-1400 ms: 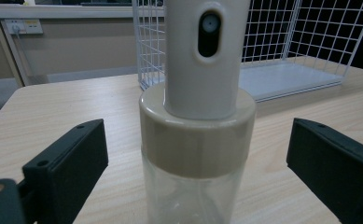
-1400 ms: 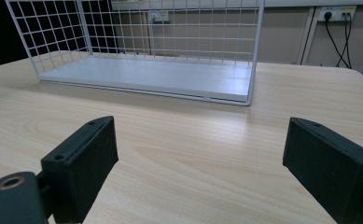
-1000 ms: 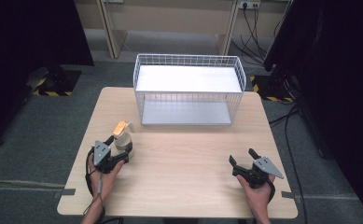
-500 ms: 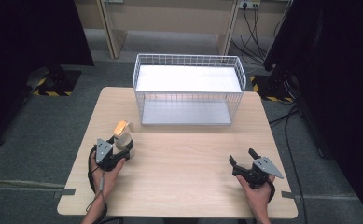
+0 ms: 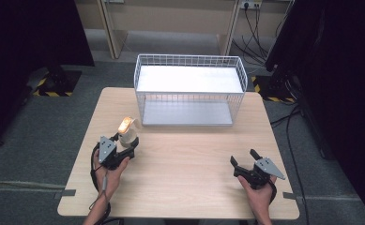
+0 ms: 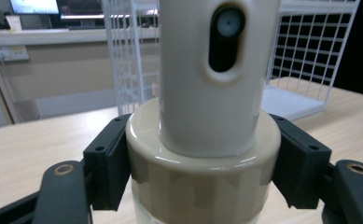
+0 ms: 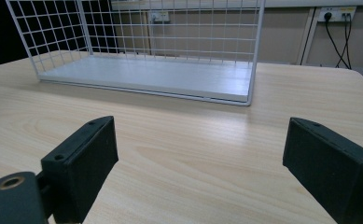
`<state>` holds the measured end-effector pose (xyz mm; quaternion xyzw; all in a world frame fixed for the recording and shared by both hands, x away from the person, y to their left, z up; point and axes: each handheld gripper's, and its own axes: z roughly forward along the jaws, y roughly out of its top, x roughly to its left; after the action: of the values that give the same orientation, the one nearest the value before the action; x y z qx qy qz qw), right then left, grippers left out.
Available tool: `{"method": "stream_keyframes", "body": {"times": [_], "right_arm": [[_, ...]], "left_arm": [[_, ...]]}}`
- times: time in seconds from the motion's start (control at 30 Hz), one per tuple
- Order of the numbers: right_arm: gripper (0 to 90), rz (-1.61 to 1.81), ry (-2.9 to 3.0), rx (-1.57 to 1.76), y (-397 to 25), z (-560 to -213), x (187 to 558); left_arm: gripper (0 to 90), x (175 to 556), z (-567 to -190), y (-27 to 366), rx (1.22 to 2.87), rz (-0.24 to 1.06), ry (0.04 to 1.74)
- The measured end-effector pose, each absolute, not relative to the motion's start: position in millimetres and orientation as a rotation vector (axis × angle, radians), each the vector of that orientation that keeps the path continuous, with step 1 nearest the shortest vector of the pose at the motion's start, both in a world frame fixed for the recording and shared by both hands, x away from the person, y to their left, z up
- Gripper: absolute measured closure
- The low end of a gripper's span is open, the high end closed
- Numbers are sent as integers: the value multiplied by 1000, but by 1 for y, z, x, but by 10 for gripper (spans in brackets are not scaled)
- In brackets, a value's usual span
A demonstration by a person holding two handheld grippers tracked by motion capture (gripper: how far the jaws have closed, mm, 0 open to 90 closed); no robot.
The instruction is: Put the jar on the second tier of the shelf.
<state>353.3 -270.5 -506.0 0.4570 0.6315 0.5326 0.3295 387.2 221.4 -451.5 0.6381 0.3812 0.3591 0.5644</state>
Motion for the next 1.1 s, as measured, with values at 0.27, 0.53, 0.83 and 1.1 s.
{"method": "stream_keyframes", "body": {"times": [0.27, 0.53, 0.83, 1.1], "right_arm": [[103, 1394, 1651, 1194, -271, -506, 353], [103, 1395, 1650, 1195, -271, -506, 353], [103, 1397, 1648, 1195, -271, -506, 353], [103, 1397, 1649, 1196, -271, -506, 353]], "left_arm": [[296, 390, -430, 209, 1490, 847, 843], [296, 395, -414, 199, 1489, 842, 808], [296, 401, -393, 186, 1481, 846, 771], [296, 407, -378, 178, 1475, 850, 747]]}}
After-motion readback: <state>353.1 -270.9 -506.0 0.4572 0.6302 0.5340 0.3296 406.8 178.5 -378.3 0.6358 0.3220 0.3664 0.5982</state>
